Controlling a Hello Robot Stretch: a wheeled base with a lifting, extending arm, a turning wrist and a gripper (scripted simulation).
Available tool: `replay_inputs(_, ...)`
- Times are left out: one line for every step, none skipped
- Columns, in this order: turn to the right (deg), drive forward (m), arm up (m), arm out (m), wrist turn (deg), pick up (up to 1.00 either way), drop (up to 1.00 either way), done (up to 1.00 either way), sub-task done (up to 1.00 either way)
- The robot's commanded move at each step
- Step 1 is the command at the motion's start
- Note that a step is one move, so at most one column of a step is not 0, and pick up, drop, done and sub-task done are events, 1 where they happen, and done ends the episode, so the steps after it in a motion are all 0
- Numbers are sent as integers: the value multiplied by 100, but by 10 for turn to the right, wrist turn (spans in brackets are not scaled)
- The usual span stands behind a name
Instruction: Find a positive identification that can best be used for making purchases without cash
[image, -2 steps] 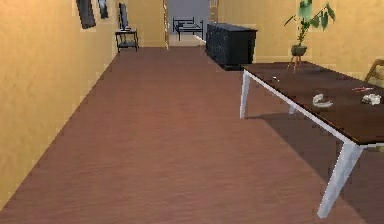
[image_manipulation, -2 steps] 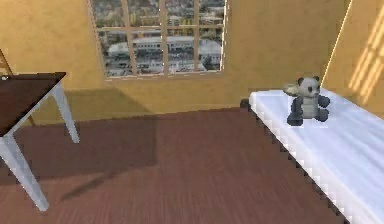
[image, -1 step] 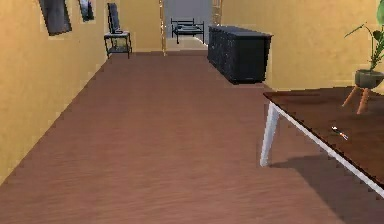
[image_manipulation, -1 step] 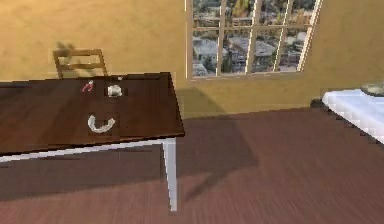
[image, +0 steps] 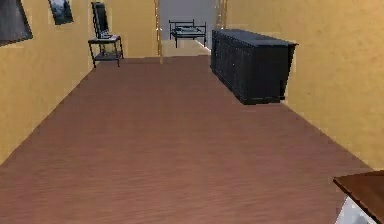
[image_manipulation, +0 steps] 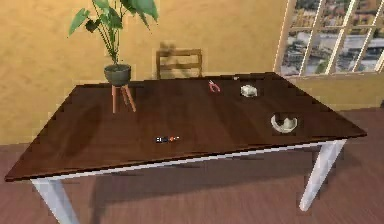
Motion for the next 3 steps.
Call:
replay_inputs(0,100,0,0,0,0,0,0,0)
replay_inputs(0,100,0,0,0,0,0,0,0)
replay_inputs(0,100,0,0,0,0,0,0,0)
